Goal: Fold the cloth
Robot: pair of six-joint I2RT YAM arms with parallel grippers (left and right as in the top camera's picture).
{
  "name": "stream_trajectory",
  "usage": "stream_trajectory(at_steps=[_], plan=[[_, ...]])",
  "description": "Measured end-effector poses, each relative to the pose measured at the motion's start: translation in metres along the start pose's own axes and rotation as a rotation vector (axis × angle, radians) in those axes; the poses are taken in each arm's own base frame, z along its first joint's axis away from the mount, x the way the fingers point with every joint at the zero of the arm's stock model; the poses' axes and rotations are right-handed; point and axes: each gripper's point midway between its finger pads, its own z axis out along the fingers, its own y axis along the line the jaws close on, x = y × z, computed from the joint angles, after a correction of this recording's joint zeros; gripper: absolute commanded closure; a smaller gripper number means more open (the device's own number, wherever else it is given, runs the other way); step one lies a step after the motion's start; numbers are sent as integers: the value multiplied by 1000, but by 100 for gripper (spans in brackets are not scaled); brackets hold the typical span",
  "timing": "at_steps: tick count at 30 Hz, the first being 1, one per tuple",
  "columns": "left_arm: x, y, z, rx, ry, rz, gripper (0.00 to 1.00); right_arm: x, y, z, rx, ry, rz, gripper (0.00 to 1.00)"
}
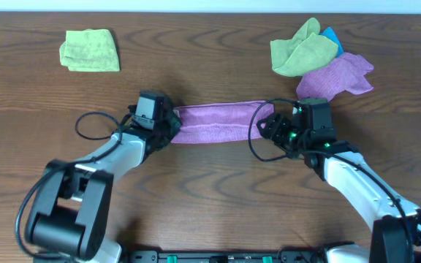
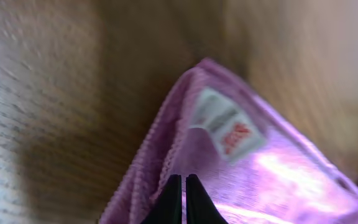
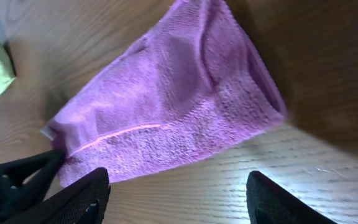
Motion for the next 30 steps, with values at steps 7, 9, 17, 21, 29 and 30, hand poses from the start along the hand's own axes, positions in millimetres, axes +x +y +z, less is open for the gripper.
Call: stream_trajectory(at_steps=[7,9,17,21,29,30], plan=[[2,-1,9,6,10,1,94,6,-8,0,30,25,18,29],[2,-1,9,6,11,1,94,7,-13,-1,56,26,25,25],[2,-1,9,7,13,1,94,0,-25,3,116,-16,29,25],[3,-1,9,3,17,0,94,-3,-33,19,131,-18,31,26],[4,0,9,-10,25,-3,94,-15,-28,32,94,-58,15,29],[4,0,9,-11,25,-3,94,-15,-28,32,92,-61,14,29]])
